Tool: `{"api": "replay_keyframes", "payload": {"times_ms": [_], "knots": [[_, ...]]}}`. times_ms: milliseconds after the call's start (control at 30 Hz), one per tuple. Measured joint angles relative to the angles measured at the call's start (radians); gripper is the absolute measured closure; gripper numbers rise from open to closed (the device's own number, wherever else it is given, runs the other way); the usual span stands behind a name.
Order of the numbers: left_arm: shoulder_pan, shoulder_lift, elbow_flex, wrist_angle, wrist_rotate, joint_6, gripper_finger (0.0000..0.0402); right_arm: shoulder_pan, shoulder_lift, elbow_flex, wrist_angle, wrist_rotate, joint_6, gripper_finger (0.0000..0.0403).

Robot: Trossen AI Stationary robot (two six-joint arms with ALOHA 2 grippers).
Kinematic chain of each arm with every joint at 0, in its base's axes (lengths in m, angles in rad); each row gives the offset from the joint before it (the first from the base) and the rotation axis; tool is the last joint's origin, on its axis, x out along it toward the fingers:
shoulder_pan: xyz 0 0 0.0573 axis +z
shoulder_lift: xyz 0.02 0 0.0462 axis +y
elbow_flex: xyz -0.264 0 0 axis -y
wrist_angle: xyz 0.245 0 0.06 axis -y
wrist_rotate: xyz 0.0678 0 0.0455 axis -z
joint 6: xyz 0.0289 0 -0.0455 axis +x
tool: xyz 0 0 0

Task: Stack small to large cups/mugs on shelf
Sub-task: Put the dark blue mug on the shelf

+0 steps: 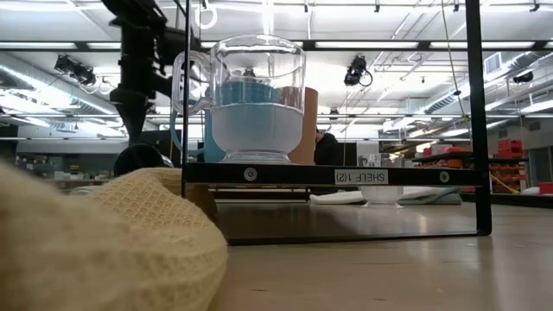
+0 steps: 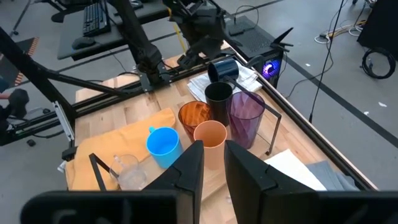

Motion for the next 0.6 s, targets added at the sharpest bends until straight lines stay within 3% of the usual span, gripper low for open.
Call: {"api": "replay_keyframes", "payload": {"times_ms": [267,600], "knots": [[-0.050,-0.157,-0.045,0.060,-0.043,0.004,0.0218,0.000,0.000,0.000,0.000,0.000,0.003,0.0333],[-0.050,-0.169,-0.059,0.049,-0.007,-0.047,0.0219,0.000,0.000,0.000,0.000,0.002,-0.037,0.0333]]}}
